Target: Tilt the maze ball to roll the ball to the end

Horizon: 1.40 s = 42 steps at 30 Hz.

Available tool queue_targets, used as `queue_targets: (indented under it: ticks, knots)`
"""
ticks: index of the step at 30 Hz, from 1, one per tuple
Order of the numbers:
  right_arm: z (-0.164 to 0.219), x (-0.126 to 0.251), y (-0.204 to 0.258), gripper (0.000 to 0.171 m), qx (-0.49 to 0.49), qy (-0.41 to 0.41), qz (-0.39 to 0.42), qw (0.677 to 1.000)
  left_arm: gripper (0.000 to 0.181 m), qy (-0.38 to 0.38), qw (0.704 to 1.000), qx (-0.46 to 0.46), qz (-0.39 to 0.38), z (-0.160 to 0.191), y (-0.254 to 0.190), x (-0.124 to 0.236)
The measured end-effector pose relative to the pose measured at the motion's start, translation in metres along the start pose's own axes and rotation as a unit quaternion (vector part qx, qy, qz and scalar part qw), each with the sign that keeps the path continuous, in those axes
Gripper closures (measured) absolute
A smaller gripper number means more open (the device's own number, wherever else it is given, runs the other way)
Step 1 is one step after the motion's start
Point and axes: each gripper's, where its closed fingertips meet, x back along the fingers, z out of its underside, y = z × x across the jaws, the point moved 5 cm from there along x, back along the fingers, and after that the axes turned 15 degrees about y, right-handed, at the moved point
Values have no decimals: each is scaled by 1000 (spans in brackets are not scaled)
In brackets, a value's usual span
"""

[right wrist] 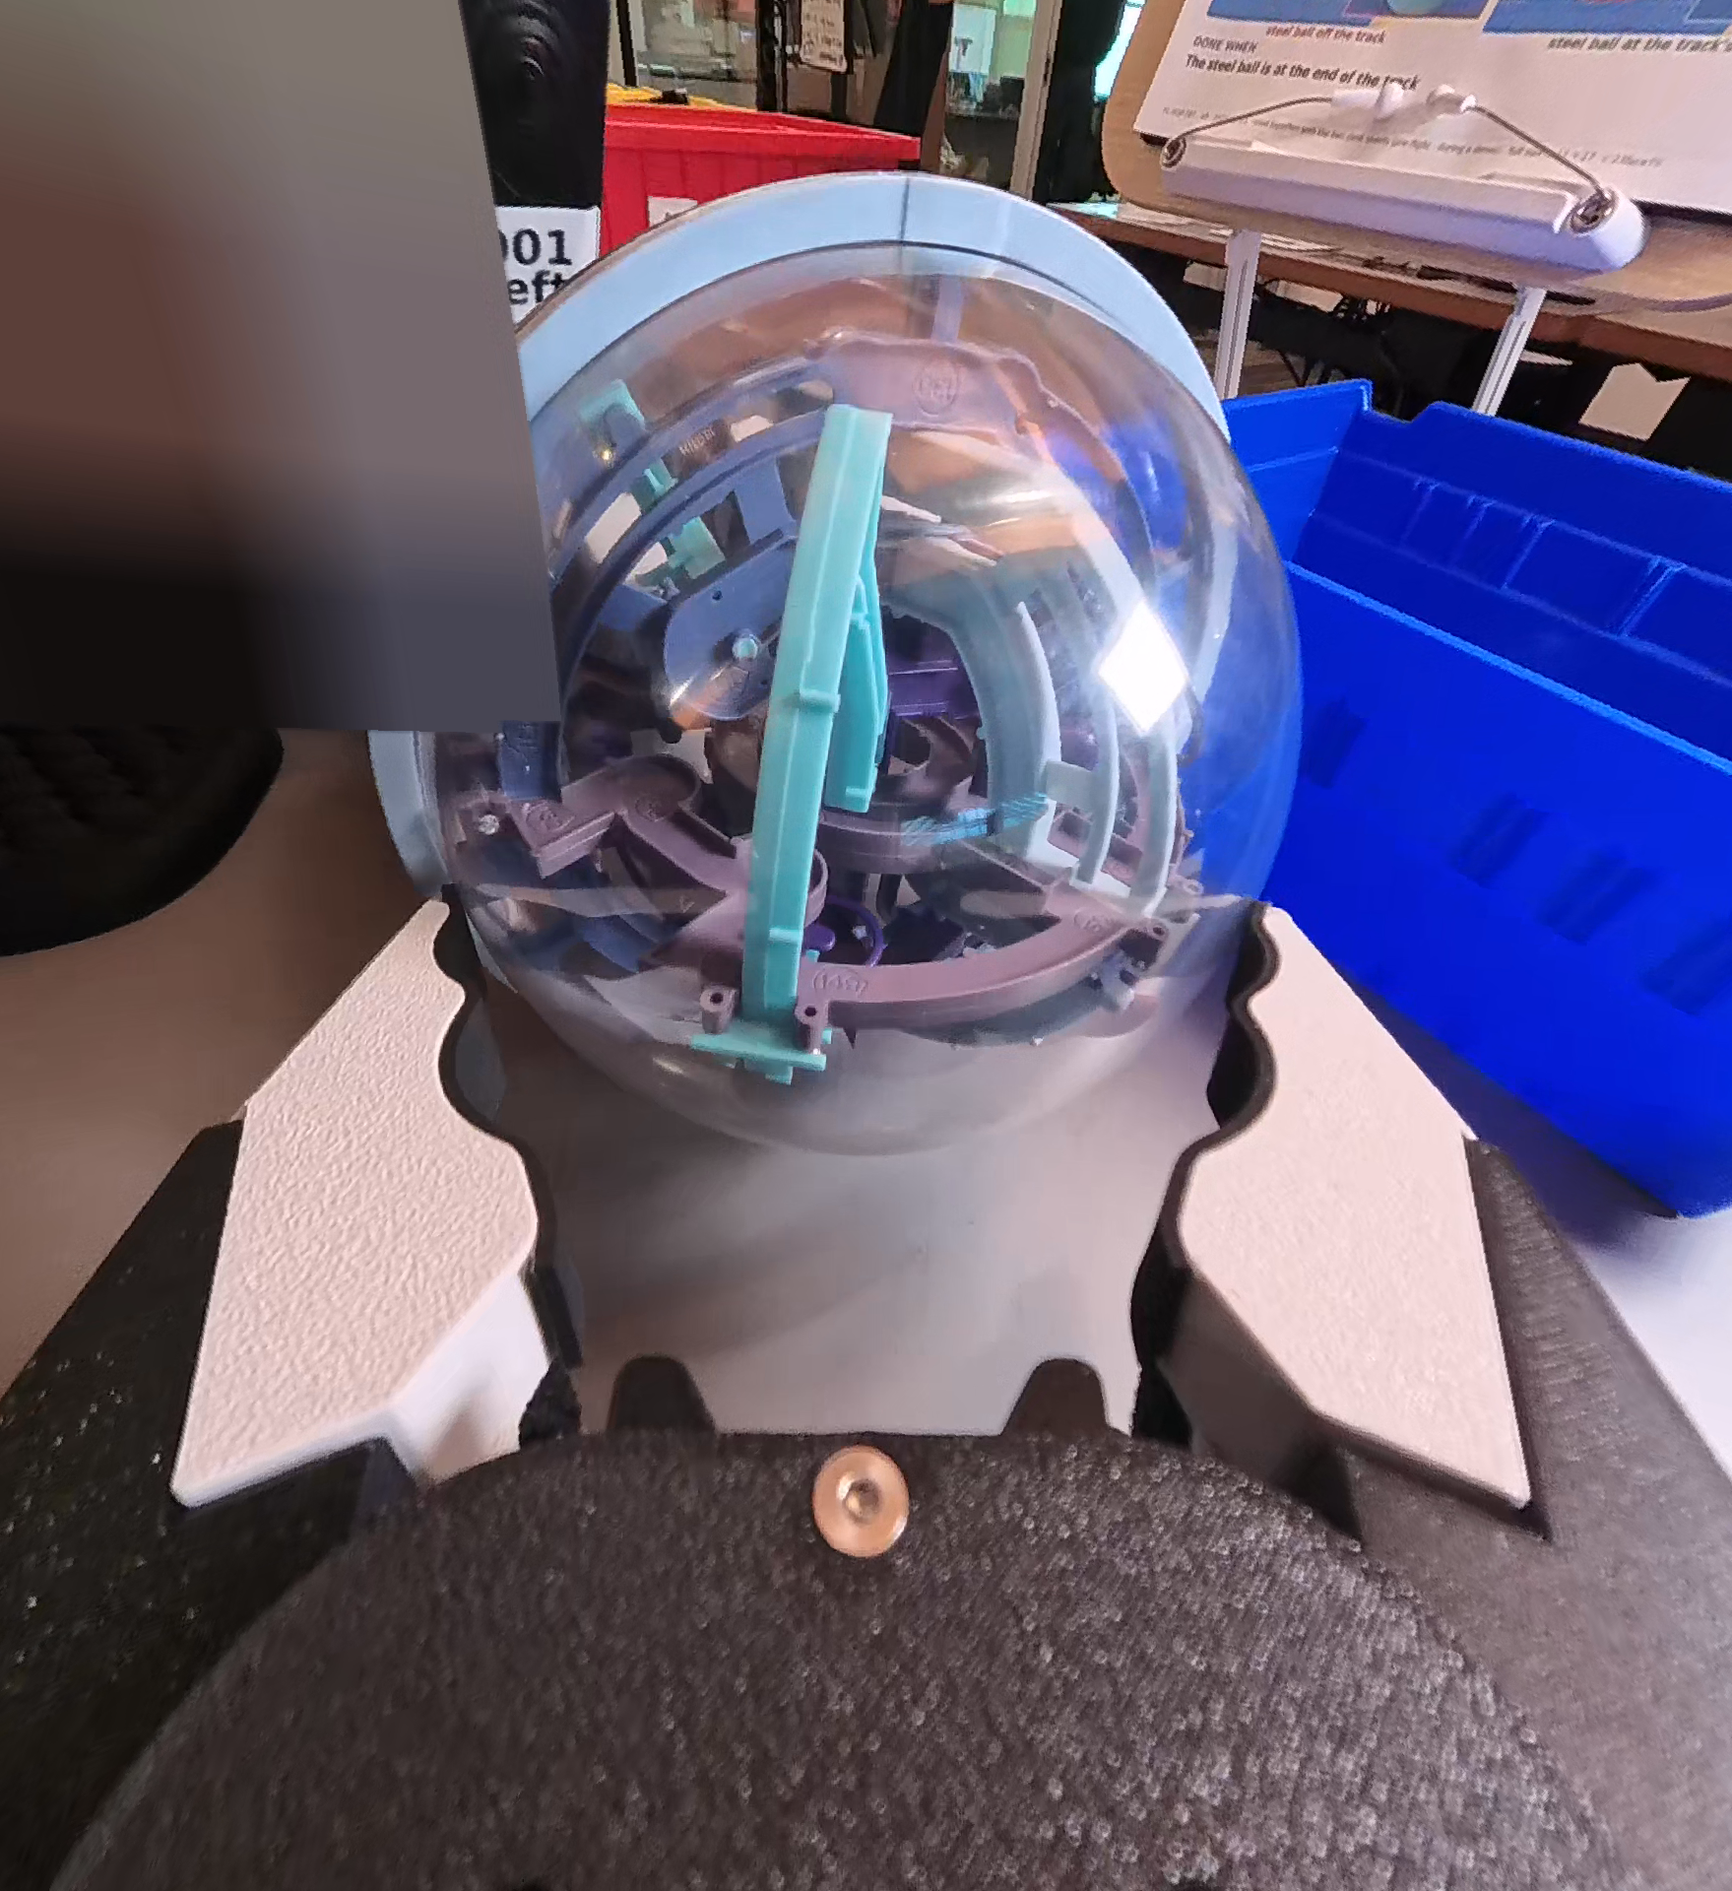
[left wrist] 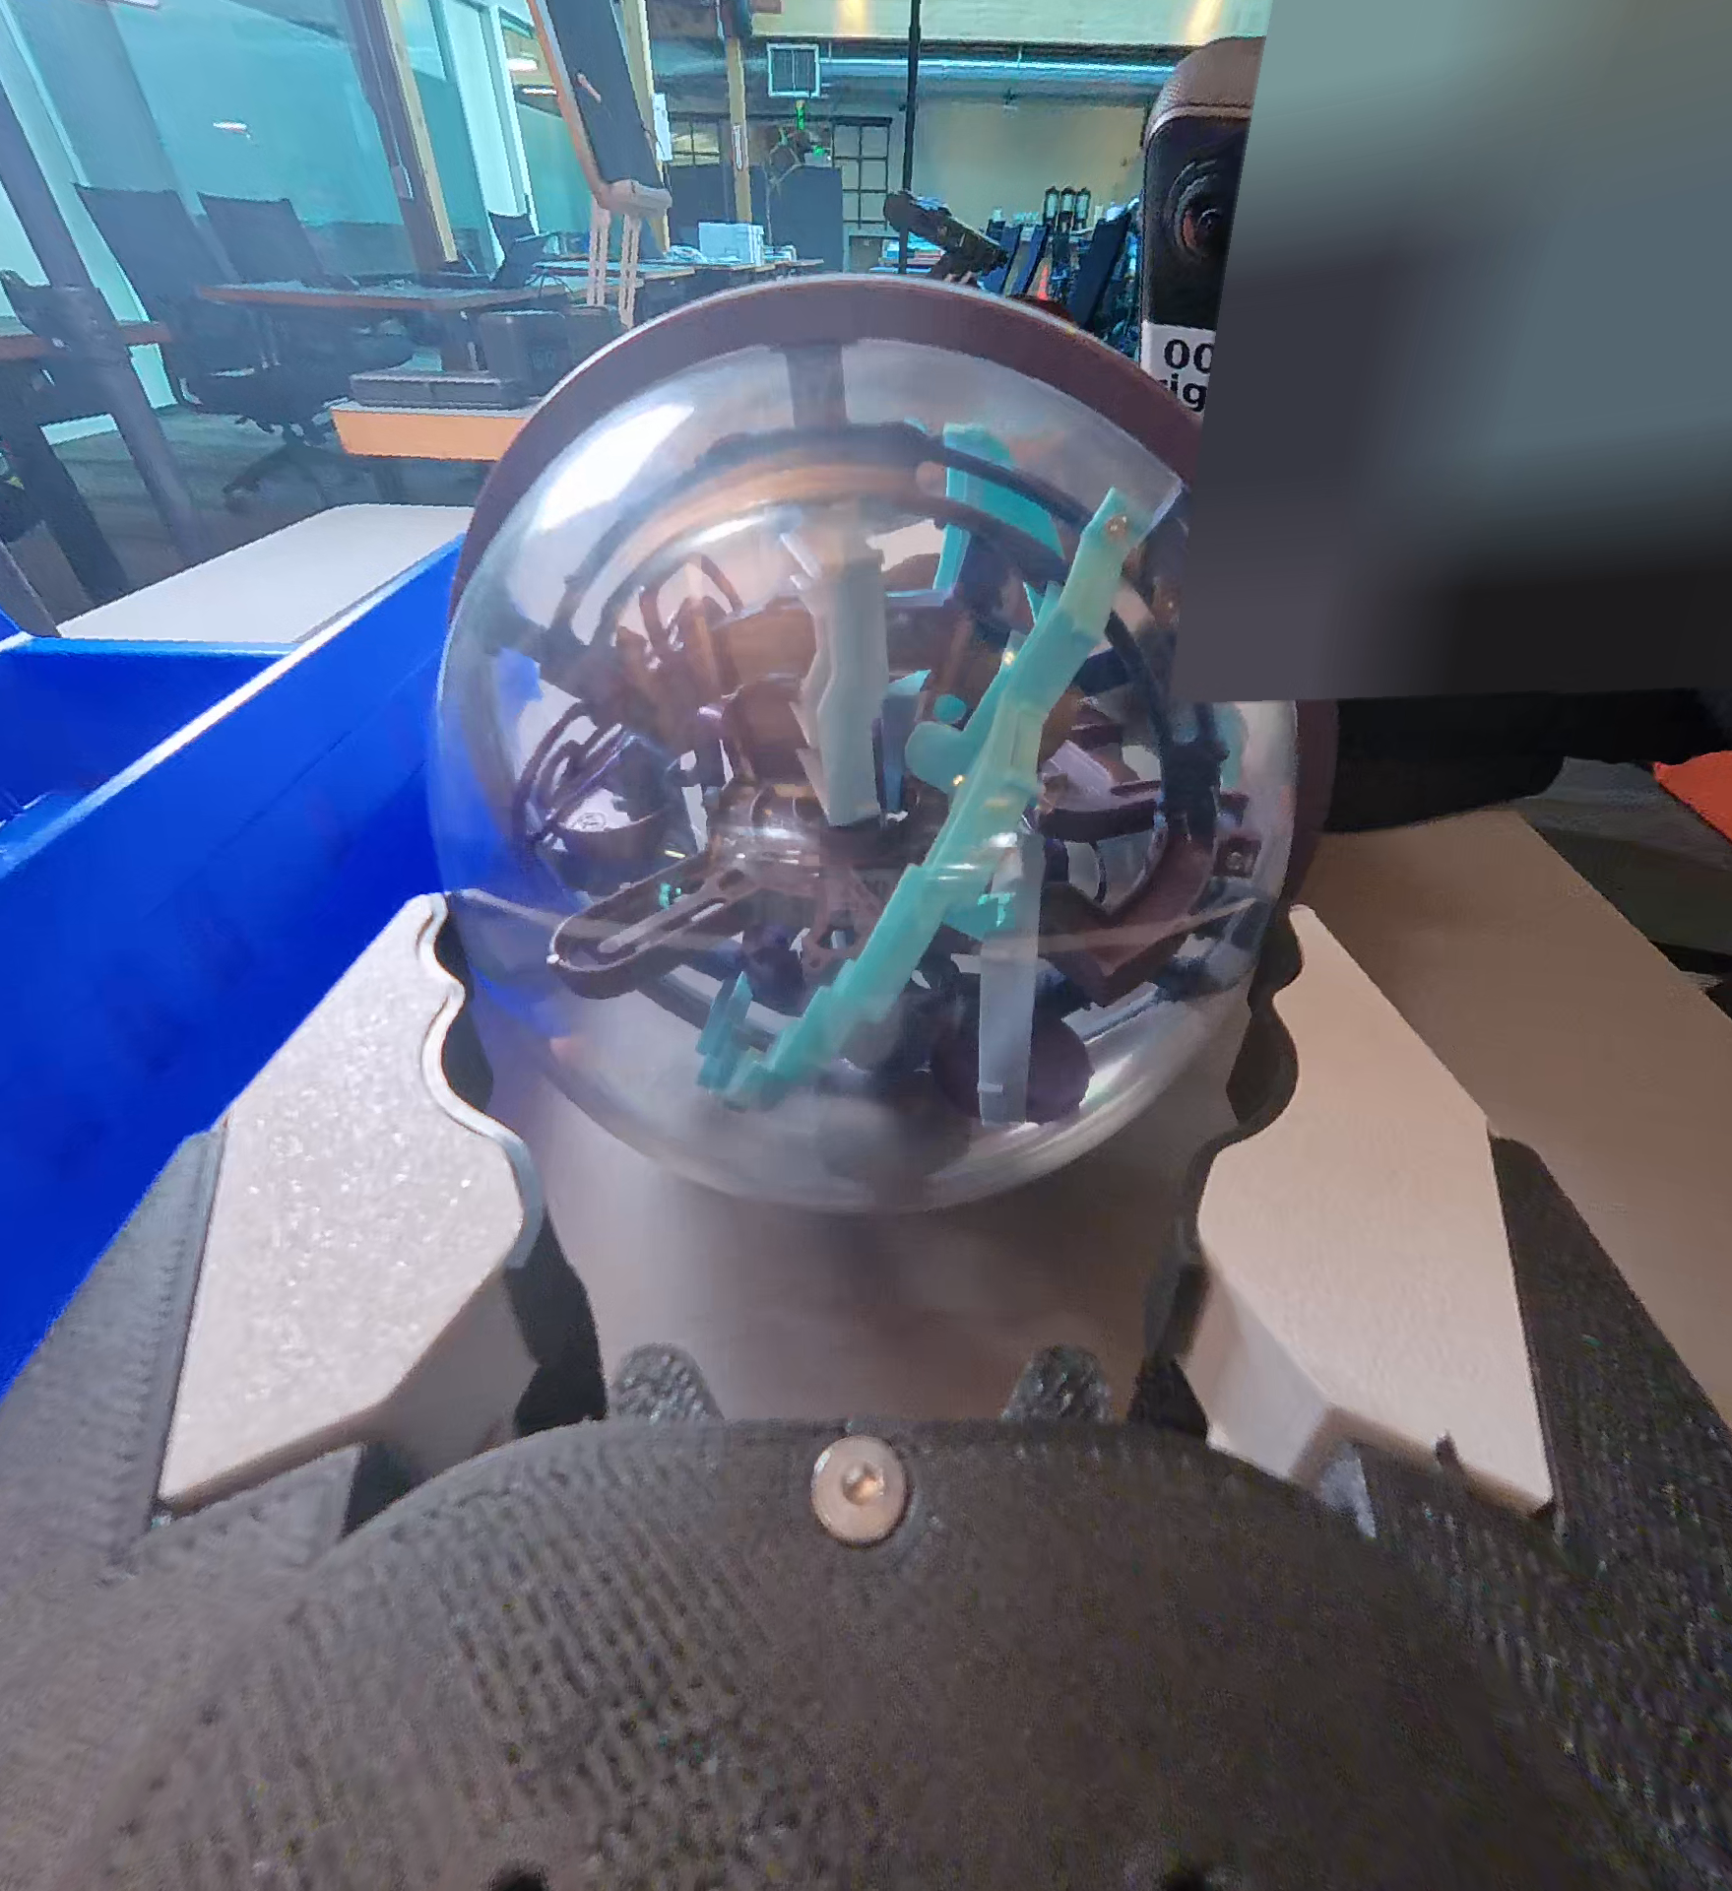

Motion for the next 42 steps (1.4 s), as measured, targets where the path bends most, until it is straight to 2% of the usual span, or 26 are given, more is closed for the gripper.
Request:
queue_targets:
  ticks: [11,17,21,25,28,35,39,42]
  knots:
    - [6,2,-3,29,-59,27,-20,998,36,-15,1000,27,2,-9,3,-2]
    - [-22,37,-1,24,106,8,111,988,43,-10,999,28,-14,-25,6,-9]
    - [-26,31,9,25,176,40,137,974,44,-5,999,28,-20,-33,6,-18]
    - [-20,26,0,29,173,56,146,972,43,2,1000,7,-28,-34,2,-21]
    - [-15,28,-5,30,149,50,132,979,40,2,1000,3,-5,-30,2,-15]
    - [9,26,-16,34,110,60,100,987,32,98,994,-22,43,16,11,-14]
    - [17,20,-20,34,84,64,79,991,36,104,993,-56,16,13,13,-22]
    - [20,17,-22,34,58,58,63,995,42,93,995,-44,9,11,17,-23]
